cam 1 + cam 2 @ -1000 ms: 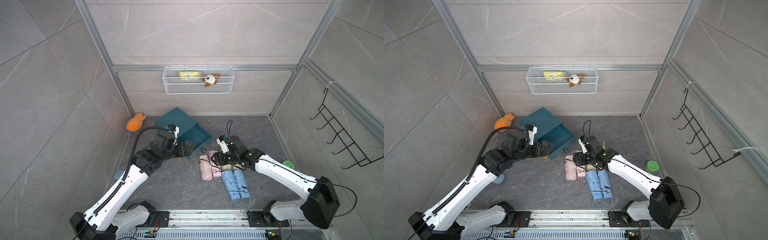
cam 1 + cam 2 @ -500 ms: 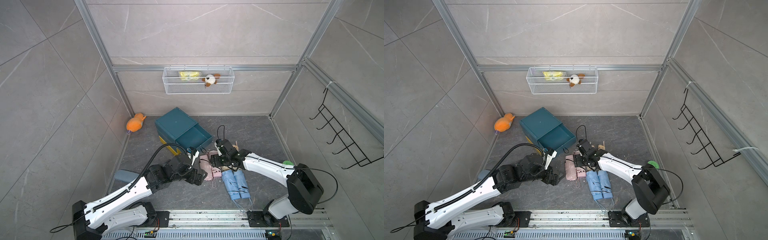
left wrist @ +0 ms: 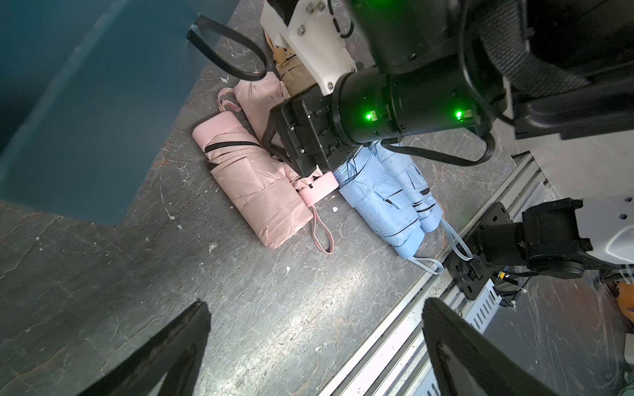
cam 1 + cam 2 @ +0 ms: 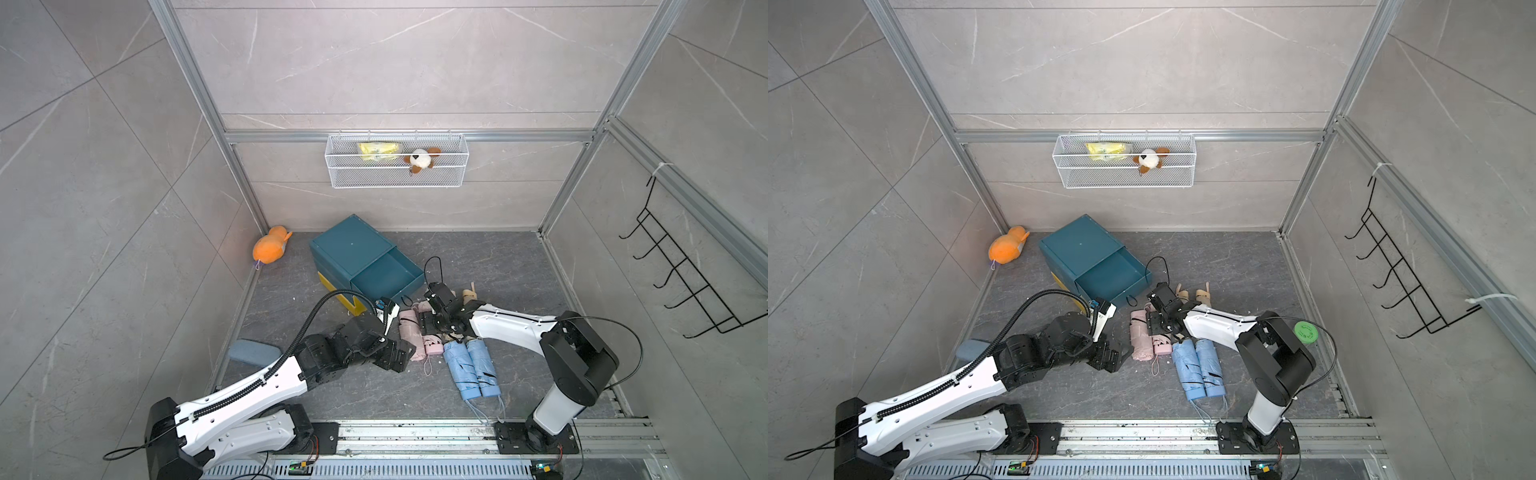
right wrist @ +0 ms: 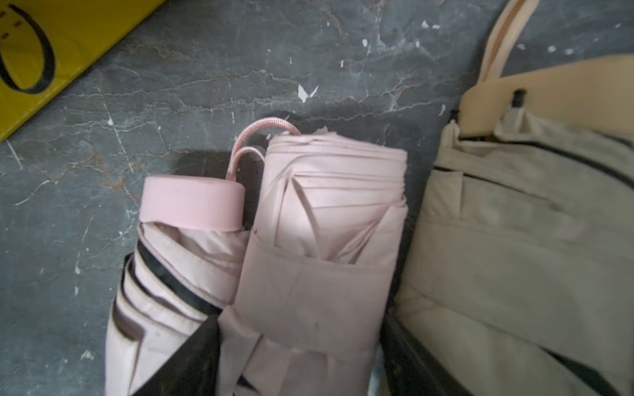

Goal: Place the umbrella in the drawer by color
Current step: Pick up the umbrella from the center of the board.

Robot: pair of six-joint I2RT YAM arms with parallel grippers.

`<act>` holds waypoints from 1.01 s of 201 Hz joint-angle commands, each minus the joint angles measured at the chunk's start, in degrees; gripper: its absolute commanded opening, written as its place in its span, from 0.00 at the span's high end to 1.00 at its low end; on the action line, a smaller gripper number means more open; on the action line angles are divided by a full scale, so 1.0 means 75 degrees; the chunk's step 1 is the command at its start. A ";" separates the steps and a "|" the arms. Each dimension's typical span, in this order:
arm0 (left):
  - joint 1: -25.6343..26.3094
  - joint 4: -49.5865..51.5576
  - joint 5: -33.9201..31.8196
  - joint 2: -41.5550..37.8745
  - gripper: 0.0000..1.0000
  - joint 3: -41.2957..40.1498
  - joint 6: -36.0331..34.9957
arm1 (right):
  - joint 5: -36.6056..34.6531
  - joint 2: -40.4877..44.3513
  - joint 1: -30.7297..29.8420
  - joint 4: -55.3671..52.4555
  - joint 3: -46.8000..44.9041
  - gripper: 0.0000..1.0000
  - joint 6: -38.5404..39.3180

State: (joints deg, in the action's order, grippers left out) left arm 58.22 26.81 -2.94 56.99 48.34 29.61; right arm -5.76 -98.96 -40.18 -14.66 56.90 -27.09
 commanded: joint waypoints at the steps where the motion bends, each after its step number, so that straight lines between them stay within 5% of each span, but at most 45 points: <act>1: 0.0042 -0.0280 -0.0075 -0.0119 0.00 -0.0072 -0.0116 | -0.0252 -0.0350 -0.0033 0.0171 0.0065 0.25 -0.0138; 49: 0.0042 -0.0363 -0.0051 -0.0238 0.00 -0.0170 -0.0133 | -0.0205 -0.0458 -0.0039 0.0410 -0.0167 0.30 -0.0183; 92: 0.0040 -0.0408 -0.0072 -0.0183 0.00 -0.0108 -0.0127 | -0.0143 0.0253 -0.0033 0.0446 -0.0437 0.56 -0.0163; 203: 0.0042 -0.0521 -0.0350 0.0747 0.00 0.1257 -0.0518 | -0.0065 0.2616 -0.0033 -0.0483 -0.0591 0.59 0.0073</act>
State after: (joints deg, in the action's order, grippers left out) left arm 58.26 24.38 -3.99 60.90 52.93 28.29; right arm -4.60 -82.63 -40.18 -15.05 51.86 -27.44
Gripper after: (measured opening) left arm 0.998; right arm 0.455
